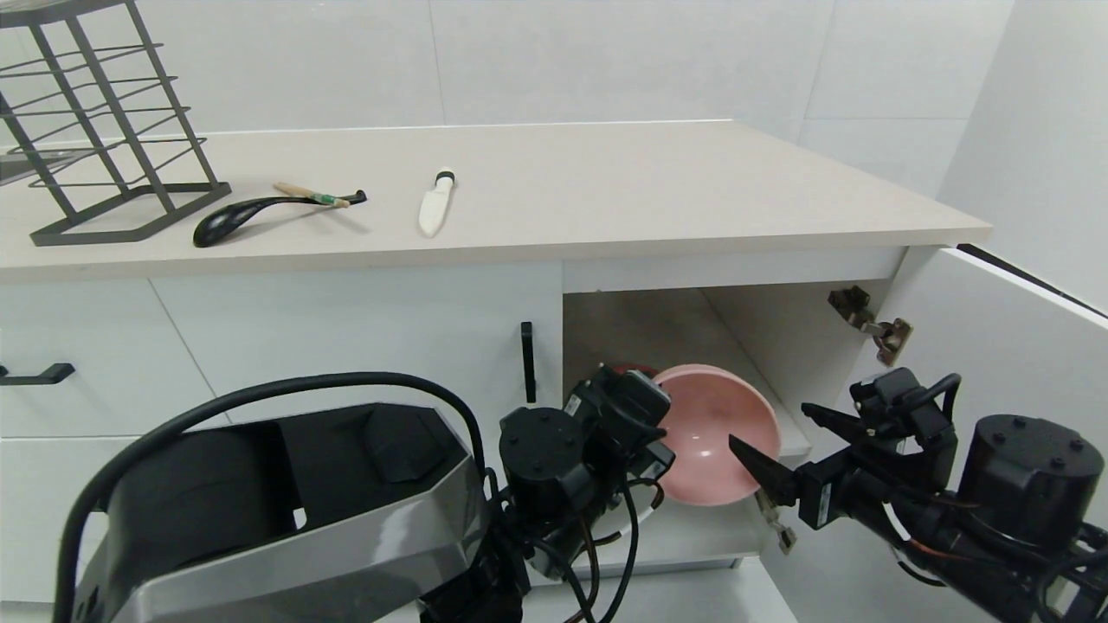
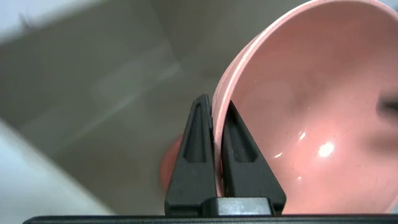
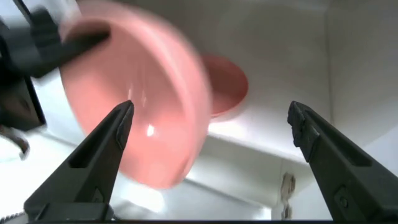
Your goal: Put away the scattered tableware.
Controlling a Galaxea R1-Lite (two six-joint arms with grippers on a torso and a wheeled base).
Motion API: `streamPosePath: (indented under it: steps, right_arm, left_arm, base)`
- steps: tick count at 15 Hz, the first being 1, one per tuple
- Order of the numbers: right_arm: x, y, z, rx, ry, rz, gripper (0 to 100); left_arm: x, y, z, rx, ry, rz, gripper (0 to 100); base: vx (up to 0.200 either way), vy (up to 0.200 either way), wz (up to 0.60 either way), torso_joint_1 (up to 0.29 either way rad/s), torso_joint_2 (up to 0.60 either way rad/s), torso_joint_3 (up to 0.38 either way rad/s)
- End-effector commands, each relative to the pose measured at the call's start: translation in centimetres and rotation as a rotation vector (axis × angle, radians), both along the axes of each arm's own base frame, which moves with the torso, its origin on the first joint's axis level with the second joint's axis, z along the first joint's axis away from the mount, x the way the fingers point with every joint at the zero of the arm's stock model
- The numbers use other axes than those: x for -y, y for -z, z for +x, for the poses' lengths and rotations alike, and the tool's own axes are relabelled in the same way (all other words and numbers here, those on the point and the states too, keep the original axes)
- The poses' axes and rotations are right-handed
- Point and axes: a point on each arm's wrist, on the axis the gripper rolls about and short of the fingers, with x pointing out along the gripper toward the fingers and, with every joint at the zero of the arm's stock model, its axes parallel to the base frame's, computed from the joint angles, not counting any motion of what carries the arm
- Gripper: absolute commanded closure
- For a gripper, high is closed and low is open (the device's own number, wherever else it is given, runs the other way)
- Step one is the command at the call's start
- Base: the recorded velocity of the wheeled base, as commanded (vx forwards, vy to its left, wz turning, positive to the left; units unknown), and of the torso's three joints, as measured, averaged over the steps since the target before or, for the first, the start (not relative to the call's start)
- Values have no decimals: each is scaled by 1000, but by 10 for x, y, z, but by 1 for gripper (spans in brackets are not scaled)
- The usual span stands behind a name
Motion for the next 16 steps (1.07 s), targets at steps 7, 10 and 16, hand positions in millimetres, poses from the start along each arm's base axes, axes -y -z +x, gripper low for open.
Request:
streamPosePath:
  steps: [7,10,16]
  right_arm:
    - [13,-6,16,38,80,27,0]
    - [13,-13,17,71,82,41,0]
    - [11,-19,12,91,65,53,100]
  left_arm:
    - [17,-9,12,54,5,-72,100]
    - [20,-9,10,55,14,-75,100]
    - [26,-19,11,68,22,-125,100]
  base:
    - [0,0,0,0,0,0]
    - [0,0,0,0,0,0]
    - [0,0,0,0,0,0]
